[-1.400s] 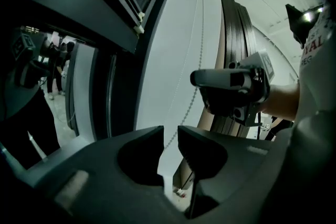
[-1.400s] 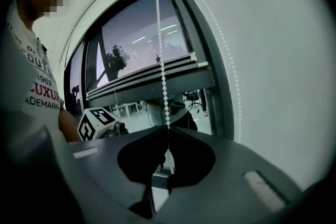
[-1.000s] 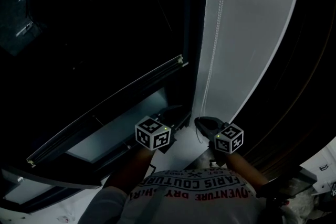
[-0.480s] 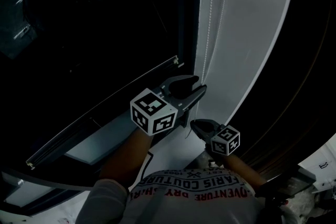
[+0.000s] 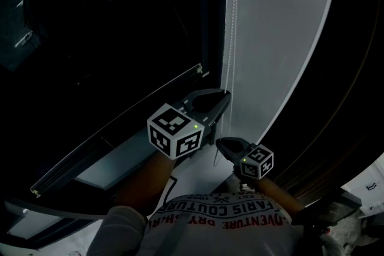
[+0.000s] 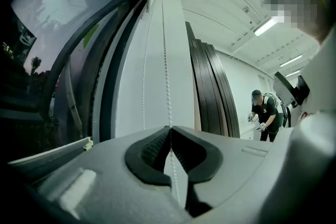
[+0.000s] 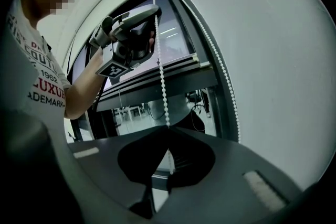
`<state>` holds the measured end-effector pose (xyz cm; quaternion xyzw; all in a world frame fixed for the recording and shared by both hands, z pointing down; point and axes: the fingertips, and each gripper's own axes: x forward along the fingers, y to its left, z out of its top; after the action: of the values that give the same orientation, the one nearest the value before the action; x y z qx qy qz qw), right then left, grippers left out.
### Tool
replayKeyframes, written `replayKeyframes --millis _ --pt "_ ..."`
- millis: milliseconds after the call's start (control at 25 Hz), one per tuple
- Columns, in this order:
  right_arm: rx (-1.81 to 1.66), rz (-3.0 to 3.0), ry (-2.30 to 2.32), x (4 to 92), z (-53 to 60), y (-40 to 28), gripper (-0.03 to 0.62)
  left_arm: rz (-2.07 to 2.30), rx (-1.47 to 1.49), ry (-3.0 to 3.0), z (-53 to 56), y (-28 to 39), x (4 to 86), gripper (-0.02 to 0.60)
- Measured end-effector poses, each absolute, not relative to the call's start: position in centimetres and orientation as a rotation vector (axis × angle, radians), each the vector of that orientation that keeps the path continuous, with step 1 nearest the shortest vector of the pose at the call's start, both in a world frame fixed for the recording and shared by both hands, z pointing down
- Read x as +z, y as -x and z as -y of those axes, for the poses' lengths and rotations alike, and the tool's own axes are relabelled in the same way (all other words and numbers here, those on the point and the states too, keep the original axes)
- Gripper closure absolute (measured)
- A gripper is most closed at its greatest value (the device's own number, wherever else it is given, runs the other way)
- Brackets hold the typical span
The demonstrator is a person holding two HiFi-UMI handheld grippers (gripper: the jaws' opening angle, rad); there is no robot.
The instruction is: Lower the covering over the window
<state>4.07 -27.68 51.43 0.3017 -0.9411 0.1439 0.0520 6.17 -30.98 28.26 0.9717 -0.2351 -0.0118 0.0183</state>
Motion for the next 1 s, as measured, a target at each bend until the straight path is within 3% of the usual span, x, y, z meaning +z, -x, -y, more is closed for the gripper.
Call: replayKeyframes --millis 280,720,1000 --pt "0.449 2.842 -0.898 52.3 27.6 -3.7 0.586 0.739 -0.012 -3.042 30.6 -5.8 29.0 0.574" --pt "0.650 2.655 -0.774 61.3 24.1 -3.1 0.586 0.746 0.235 -2.944 30.2 -6.7 38.8 0.574" --pt "0.712 2.589 -0.793 64.2 23.4 -4.2 0.586 0.772 0.223 -2.904 29.8 -6.4 42.2 0.574"
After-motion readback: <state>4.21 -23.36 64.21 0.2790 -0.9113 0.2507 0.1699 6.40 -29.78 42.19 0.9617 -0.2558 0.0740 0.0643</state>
